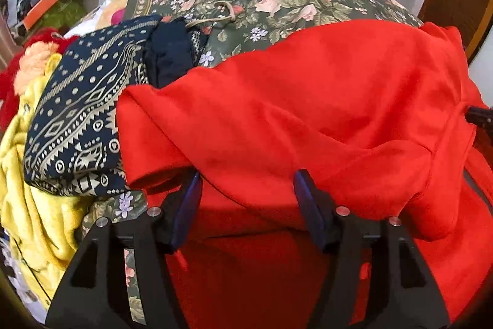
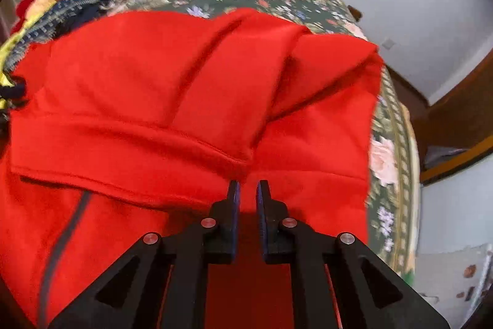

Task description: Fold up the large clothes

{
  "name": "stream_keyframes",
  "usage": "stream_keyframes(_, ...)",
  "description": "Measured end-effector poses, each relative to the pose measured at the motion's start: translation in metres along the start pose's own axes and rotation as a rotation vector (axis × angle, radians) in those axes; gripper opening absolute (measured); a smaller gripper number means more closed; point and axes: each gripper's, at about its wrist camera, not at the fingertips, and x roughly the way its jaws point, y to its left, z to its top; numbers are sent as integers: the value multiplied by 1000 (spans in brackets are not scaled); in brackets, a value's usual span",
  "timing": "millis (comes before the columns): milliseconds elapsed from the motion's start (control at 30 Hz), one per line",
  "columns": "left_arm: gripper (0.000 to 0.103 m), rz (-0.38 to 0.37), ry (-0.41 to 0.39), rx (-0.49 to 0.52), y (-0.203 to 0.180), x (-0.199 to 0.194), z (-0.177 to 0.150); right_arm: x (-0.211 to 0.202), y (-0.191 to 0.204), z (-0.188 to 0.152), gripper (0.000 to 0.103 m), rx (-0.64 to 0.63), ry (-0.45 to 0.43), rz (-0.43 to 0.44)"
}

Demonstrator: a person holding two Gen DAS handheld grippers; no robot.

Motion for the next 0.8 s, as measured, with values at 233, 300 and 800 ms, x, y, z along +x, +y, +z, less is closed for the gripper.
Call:
stream_keyframes(233,66,49,-19,21,-7,1,-3,4,-22,-11,7,37,26,4)
stream_keyframes(300,66,56,-19,21,-8,1,-3,3,-34,-15,7,76,26,24)
stream_keyframes(800,70,73,-19,8,-6,2,-5,-11,-53,-57,7,106,36,-25)
